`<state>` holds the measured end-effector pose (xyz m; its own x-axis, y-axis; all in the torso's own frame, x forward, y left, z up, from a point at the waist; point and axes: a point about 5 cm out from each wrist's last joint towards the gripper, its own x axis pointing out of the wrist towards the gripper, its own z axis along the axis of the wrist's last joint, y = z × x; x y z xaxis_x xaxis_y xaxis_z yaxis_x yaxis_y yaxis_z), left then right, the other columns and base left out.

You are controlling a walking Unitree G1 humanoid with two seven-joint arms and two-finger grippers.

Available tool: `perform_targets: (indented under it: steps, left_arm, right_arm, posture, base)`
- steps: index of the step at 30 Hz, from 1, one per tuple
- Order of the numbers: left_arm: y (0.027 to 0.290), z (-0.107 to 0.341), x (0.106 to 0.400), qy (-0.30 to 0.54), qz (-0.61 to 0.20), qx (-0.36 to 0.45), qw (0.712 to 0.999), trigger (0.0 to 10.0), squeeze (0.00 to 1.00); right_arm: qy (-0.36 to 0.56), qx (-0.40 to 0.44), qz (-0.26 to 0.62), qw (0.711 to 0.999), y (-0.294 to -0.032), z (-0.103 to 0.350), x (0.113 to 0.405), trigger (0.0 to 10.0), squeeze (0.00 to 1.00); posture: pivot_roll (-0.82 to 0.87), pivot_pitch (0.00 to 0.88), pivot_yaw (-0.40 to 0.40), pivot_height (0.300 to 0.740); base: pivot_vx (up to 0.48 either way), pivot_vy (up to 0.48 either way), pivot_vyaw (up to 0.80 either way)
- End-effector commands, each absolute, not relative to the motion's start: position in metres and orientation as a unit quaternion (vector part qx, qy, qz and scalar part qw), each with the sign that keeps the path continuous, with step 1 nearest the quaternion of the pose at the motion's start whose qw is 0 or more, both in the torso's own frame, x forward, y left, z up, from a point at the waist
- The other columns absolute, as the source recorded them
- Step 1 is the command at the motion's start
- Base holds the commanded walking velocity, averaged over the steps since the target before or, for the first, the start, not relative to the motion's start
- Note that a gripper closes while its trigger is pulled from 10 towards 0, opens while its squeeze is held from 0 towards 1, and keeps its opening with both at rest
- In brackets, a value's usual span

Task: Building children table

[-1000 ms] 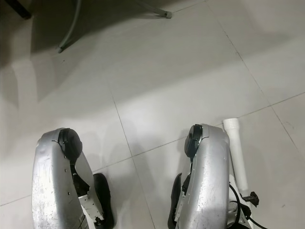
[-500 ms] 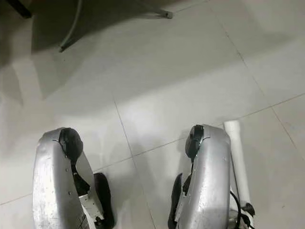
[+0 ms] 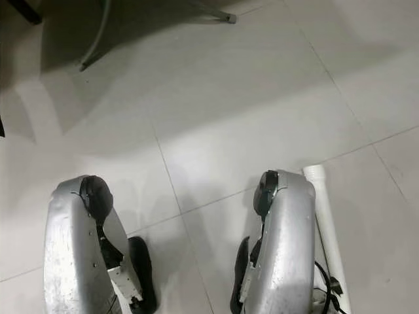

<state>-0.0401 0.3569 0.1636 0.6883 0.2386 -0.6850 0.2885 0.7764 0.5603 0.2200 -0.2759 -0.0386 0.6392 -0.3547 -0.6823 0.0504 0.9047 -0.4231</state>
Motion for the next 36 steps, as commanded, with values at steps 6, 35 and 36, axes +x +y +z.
perform_targets:
  steps: [6,35,36]
  left_arm:
    - [0.358,0.157,-0.052,0.421,-0.006,0.316,0.85,10.0,0.0]
    - [0.343,0.108,-0.044,0.41,0.009,0.266,0.872,10.0,0.0]
    - [0.342,0.104,-0.044,0.41,0.011,0.261,0.874,10.0,0.0]
  right_arm:
    - [0.378,-0.127,-0.047,0.916,-0.227,-0.041,0.237,10.0,0.0]
    - [0.212,-0.165,0.005,0.963,-0.198,0.11,0.281,10.0,0.0]
    - [0.215,-0.168,0.004,0.962,-0.196,0.115,0.278,10.0,0.0]
  posture:
    - [0.24,0.535,0.132,0.3]
    - [0.1,0.454,0.04,0.35]
    - [0.1,0.444,0.035,0.355]
  base:
    - [0.0,0.0,0.0]
    - [0.0,0.0,0.0]
    - [0.0,0.0,0.0]
